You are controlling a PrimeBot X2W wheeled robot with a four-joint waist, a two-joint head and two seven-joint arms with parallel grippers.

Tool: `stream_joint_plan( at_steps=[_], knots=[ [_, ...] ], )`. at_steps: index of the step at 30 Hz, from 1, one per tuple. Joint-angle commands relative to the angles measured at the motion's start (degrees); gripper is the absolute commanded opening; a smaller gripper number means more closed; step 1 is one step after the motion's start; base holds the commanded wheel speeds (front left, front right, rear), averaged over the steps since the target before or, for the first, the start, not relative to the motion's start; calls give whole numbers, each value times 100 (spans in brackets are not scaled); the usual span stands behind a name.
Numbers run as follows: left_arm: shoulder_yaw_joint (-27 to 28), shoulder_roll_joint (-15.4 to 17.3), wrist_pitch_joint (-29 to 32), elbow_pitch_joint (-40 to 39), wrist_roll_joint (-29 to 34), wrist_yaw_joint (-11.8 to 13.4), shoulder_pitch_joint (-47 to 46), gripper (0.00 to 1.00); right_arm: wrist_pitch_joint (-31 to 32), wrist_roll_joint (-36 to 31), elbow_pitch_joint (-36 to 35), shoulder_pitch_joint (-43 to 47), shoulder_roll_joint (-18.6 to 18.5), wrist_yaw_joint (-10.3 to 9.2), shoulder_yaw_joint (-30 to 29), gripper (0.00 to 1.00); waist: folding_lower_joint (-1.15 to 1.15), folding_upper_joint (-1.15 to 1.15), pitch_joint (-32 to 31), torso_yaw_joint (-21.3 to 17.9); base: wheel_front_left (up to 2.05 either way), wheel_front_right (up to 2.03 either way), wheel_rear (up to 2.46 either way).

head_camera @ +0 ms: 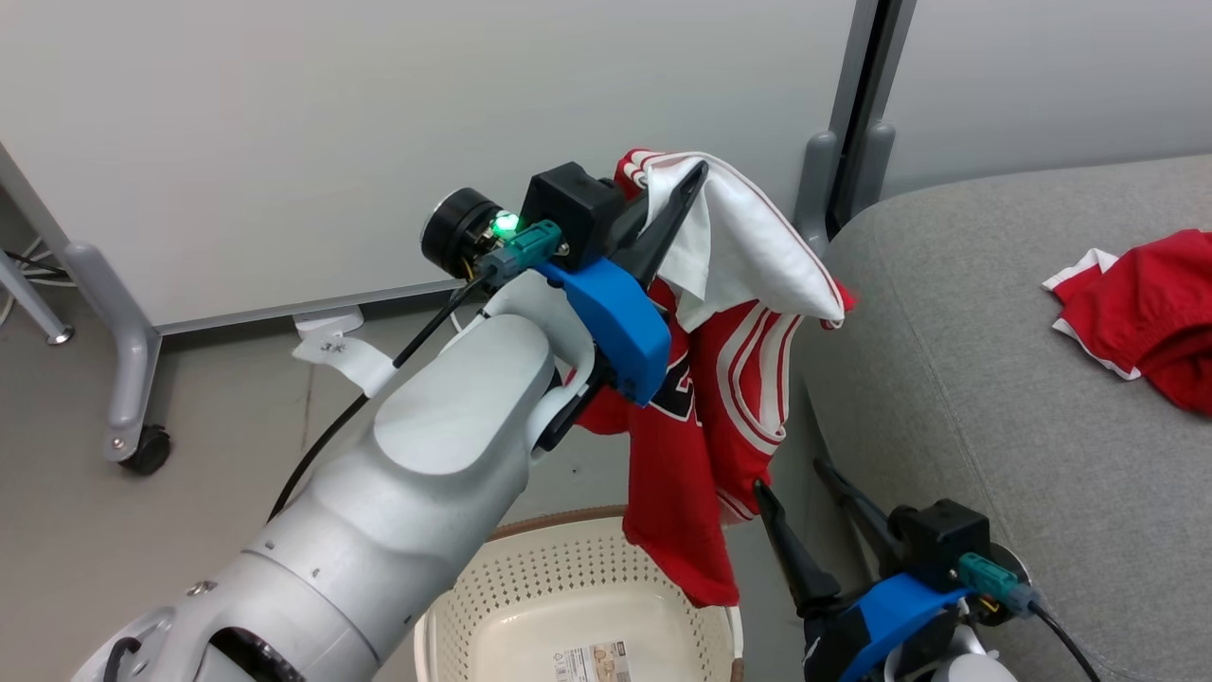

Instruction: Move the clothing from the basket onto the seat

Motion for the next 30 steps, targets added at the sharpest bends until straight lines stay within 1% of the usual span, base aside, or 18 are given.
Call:
stream_joint_plan(
  at_steps=[1, 8, 18, 25, 30],
  knots=[
    [-43, -4, 38, -78, -83, 42, -132, 0, 23, 24, -25, 38, -7, 3, 48, 100, 0, -1, -16, -18, 0, 0, 0],
    [-234, -3, 81, -251, -266, 183, -223, 0, 54, 73, -27, -94, -7, 3, 178, 100, 0, -1, -28, -70, 0, 0, 0],
    [-460, -5, 68, -327, -463, 248, -297, 0, 162, 118, 113, -430, -7, 3, 411, 100, 0, -1, 17, -23, 0, 0, 0],
    [-631, -4, 43, -381, -617, 286, -338, 0, 361, 56, 338, -699, -7, 3, 165, 100, 0, -1, 44, 26, 0, 0, 0],
    [-743, -5, 32, -437, -728, 321, -355, 0, 566, -15, 608, -991, -7, 3, 156, 100, 0, -1, 54, 57, 0, 0, 0]
  ],
)
